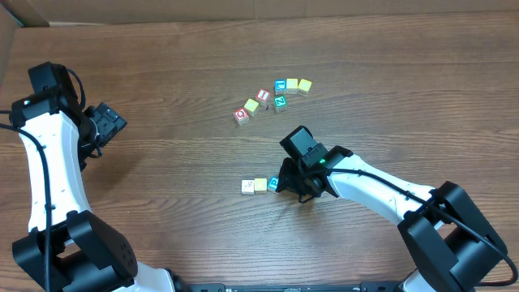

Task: Flip 4 blocks
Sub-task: 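Open the right gripper and release the P block next to K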

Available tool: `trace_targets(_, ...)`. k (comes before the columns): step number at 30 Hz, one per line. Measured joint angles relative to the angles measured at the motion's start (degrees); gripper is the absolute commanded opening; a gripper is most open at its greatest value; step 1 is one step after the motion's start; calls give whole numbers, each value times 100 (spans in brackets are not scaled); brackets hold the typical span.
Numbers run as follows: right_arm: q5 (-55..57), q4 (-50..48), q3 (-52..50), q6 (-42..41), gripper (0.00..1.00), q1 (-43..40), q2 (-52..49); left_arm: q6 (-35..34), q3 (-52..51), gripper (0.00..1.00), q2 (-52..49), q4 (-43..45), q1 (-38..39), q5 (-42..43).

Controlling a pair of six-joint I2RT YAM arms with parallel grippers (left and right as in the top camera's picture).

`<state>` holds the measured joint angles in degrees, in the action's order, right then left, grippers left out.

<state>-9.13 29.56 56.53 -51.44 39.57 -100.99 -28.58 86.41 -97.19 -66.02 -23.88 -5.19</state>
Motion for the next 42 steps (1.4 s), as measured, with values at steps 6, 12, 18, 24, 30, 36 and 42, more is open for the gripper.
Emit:
trace_targets(6, 103, -125, 0, -4, 4, 0, 0, 0, 0, 100, 0, 0, 0, 0)
trace_targets(12, 111, -337, 0, 44, 4, 0, 0, 0, 0, 100, 0, 0, 0, 0)
trace_targets(18, 96, -468, 0, 164, 4, 0, 0, 0, 0, 100, 0, 0, 0, 0)
trace_targets(24, 120, -555, 0, 369, 4, -9, 0, 0, 0, 99, 0, 0, 0, 0)
trace_targets(30, 155, -492, 0, 402, 4, -28, 0, 0, 0, 99, 0, 0, 0, 0)
trace_targets(36, 339, -50, 0, 166, 4, -37, 0, 0, 0, 100, 0, 0, 0, 0)
trace_targets(42, -7, 52, 0, 63, 4, -50, 0, 0, 0, 100, 0, 0, 0, 0)
